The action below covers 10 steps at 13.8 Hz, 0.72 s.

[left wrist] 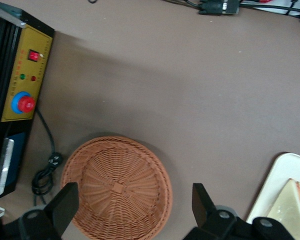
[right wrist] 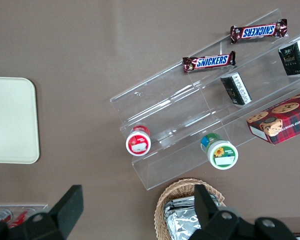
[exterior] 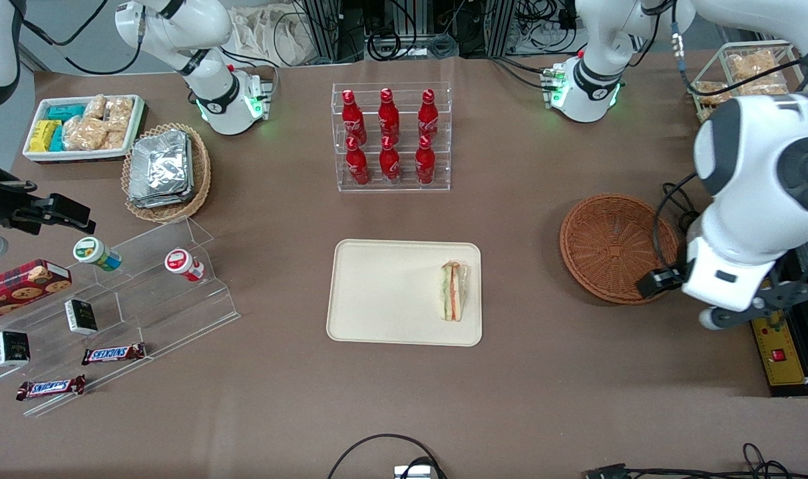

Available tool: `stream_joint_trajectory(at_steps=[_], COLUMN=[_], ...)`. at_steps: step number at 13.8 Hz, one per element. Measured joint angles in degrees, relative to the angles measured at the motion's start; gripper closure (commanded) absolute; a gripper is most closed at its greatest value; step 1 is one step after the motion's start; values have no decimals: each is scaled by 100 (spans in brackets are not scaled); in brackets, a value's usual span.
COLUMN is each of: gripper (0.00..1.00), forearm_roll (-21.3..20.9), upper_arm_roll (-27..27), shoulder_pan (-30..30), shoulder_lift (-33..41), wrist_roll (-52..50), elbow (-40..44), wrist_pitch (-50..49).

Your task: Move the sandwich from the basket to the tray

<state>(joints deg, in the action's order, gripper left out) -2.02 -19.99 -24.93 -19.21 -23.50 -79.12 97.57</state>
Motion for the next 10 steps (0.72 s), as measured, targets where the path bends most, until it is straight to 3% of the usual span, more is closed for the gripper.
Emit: stream_joint_trajectory(at_steps=[3,10], gripper=[0,0], forearm_roll=[10,10], upper_arm_roll=[162,1570], shoulder_pan=[354,1717], shoulder_lift=[237,844], wrist_roll=[340,1021], elbow=[-46,-184], wrist_pitch=[-172,-581])
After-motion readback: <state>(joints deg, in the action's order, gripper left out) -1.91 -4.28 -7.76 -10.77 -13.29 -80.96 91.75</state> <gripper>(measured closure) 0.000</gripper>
